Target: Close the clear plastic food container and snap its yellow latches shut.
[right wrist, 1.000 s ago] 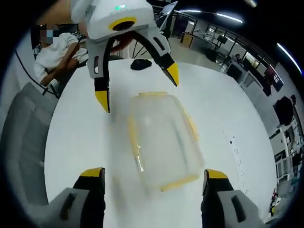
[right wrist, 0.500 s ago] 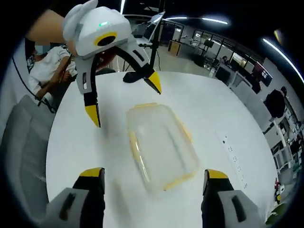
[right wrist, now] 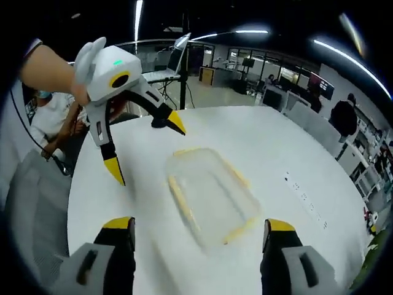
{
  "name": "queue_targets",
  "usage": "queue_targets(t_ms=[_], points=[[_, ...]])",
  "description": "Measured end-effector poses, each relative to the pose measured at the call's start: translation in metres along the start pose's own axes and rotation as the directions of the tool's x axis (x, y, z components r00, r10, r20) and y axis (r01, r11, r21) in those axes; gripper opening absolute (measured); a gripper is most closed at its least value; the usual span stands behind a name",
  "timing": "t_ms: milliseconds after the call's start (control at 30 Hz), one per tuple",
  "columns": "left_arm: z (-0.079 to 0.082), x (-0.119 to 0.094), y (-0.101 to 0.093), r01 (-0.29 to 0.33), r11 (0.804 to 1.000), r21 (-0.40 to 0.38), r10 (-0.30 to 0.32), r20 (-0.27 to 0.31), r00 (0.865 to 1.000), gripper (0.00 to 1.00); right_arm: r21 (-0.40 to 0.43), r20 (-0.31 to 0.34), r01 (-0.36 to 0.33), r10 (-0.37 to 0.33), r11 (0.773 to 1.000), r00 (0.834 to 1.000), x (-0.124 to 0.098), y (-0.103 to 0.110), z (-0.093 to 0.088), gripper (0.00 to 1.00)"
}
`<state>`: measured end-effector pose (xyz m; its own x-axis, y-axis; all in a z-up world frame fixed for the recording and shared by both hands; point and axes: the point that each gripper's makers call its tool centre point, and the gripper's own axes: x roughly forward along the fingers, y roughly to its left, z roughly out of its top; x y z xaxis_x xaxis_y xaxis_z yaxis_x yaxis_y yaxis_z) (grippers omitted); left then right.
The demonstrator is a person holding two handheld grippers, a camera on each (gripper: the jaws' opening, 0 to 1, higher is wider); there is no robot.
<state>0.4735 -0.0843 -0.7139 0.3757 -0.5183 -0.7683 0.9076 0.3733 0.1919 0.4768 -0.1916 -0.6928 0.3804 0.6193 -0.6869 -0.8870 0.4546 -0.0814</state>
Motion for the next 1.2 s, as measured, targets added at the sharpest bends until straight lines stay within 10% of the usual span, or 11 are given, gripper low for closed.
queue_targets(t_ms=[1200], points=[[-0.025, -0.022, -0.045, 0.005, 0.976, -0.218, 0.022, 0.121, 0.992, 0.79, 0.175, 0.099, 0.059, -0.077, 0.983, 0.992, -0.023, 0.032, -0.023, 0.81]])
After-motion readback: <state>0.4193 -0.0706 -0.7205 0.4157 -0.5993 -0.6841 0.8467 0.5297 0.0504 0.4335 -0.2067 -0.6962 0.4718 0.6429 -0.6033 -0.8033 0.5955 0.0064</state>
